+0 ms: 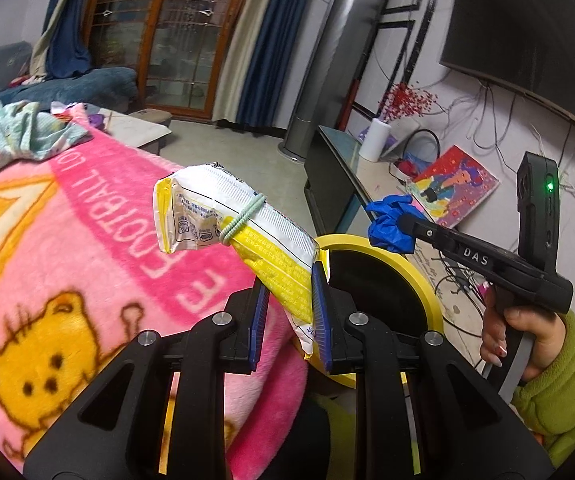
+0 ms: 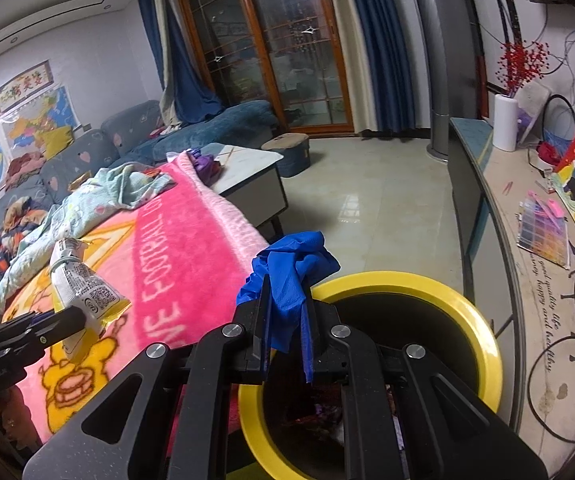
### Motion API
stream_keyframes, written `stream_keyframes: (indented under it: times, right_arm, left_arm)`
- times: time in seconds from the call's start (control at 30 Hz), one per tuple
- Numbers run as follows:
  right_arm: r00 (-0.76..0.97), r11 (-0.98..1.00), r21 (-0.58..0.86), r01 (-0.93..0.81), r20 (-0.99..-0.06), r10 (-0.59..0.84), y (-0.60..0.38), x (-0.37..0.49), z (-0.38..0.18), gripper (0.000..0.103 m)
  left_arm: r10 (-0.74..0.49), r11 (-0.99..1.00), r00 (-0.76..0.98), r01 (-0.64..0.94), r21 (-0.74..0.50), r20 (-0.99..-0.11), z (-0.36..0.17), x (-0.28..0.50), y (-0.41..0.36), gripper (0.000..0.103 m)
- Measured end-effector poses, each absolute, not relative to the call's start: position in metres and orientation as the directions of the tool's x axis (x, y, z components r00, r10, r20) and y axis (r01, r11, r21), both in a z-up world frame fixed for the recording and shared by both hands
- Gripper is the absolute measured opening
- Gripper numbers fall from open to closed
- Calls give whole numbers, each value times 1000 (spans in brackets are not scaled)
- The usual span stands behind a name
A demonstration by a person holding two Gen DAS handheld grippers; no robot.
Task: Collect trash
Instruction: 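Carry the yellow packet and blue glove over the yellow bin with both tools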
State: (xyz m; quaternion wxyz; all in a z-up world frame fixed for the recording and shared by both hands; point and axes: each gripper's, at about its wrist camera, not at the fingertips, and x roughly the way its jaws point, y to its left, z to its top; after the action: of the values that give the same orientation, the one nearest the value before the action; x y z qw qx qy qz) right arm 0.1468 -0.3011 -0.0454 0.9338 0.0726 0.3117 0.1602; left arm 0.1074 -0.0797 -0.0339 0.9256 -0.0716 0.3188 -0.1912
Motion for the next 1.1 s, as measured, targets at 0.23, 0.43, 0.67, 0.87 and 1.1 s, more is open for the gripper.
stream_keyframes:
  times: [0.23,0.43,0.67,0.87,1.1]
  right_arm:
    - [770,948,249,-197,-560,306,-329,142,-51,12]
    - [775,952,273,-135,-570,273,-354,141,-59,12]
    - [774,950,305,-69,-584,244,-382,140,-68,12]
    - [764,946,323,-18,-605,222,-400,138,-79,12]
    - [764,947,321,4,-612,204,-406,139,-84,12]
  left_arm:
    - [-429,902,702,368,-227,-568,-35,111,-107,15]
    - [-452,885,677,423,-197,-581,-39,114,-138,15]
    - [-476,860,640,480,-170,-603,-53,120,-169,15]
    - [-493,839,612,522,-153,-618,-62,123,-188,15]
    - [-500,826,586,543,-148,-638,-71,131,-199,15]
